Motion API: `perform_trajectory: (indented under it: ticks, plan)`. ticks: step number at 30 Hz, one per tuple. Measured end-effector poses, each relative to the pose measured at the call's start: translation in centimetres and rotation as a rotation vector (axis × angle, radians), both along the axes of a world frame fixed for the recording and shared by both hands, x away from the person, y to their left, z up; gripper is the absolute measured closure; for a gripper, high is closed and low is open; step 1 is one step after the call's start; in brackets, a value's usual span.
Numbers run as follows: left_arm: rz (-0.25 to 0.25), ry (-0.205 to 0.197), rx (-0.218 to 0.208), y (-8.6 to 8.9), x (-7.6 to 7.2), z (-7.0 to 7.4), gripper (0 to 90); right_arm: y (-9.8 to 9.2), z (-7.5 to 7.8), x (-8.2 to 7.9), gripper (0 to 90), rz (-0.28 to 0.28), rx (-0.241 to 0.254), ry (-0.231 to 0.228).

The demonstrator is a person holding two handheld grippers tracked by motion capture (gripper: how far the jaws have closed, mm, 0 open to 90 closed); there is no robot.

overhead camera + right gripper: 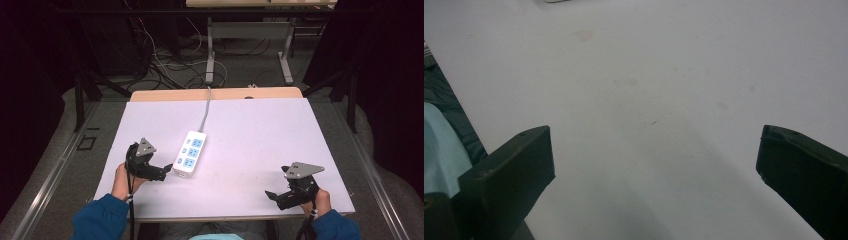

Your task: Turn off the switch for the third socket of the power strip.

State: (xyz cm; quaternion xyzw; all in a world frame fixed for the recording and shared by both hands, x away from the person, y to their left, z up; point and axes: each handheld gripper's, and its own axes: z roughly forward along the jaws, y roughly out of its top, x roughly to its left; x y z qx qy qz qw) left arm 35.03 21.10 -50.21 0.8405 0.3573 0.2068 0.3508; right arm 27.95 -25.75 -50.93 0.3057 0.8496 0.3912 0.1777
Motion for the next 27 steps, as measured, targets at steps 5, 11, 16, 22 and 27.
perform_trajectory:
  ticks: [5,11,16,22,27]
  plan:
    - [0.012,0.004,-0.011,0.8,-0.6,0.0,0.2,0.0,0.0,0.0,1.9,-0.008,0.004,-0.004]
    - [0.021,0.018,-0.002,2.1,-1.6,-0.2,0.2,0.0,0.0,0.1,1.9,-0.006,0.001,-0.010]
    - [0.034,0.014,-0.008,3.0,-2.3,-0.2,0.2,0.0,0.0,0.1,2.2,-0.005,0.003,-0.008]
    - [0.035,0.015,-0.011,3.7,-3.1,-0.3,0.2,0.0,0.0,0.1,2.2,-0.007,0.003,-0.006]
    - [0.037,0.008,-0.009,4.3,-3.7,-0.4,0.2,0.0,0.0,0.1,2.1,-0.004,0.002,-0.010]
